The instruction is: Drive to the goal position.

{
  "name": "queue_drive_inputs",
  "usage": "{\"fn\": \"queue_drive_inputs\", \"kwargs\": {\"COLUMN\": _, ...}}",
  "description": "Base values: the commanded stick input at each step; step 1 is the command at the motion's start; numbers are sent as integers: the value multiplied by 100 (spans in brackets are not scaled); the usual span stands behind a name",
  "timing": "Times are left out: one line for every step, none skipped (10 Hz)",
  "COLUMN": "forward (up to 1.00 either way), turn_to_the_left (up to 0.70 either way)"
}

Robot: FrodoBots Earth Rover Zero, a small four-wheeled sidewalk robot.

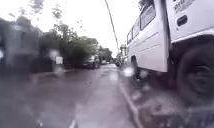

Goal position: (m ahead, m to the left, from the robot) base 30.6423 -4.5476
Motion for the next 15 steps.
{"fn": "queue_drive_inputs", "kwargs": {"forward": 100, "turn_to_the_left": 0}}
{"fn": "queue_drive_inputs", "kwargs": {"forward": 100, "turn_to_the_left": 0}}
{"fn": "queue_drive_inputs", "kwargs": {"forward": 100, "turn_to_the_left": 0}}
{"fn": "queue_drive_inputs", "kwargs": {"forward": 100, "turn_to_the_left": 0}}
{"fn": "queue_drive_inputs", "kwargs": {"forward": 100, "turn_to_the_left": 0}}
{"fn": "queue_drive_inputs", "kwargs": {"forward": 100, "turn_to_the_left": 0}}
{"fn": "queue_drive_inputs", "kwargs": {"forward": 100, "turn_to_the_left": 0}}
{"fn": "queue_drive_inputs", "kwargs": {"forward": 100, "turn_to_the_left": 0}}
{"fn": "queue_drive_inputs", "kwargs": {"forward": 100, "turn_to_the_left": 0}}
{"fn": "queue_drive_inputs", "kwargs": {"forward": 100, "turn_to_the_left": 0}}
{"fn": "queue_drive_inputs", "kwargs": {"forward": 100, "turn_to_the_left": 0}}
{"fn": "queue_drive_inputs", "kwargs": {"forward": 100, "turn_to_the_left": 0}}
{"fn": "queue_drive_inputs", "kwargs": {"forward": 100, "turn_to_the_left": 0}}
{"fn": "queue_drive_inputs", "kwargs": {"forward": 100, "turn_to_the_left": 0}}
{"fn": "queue_drive_inputs", "kwargs": {"forward": 100, "turn_to_the_left": 0}}
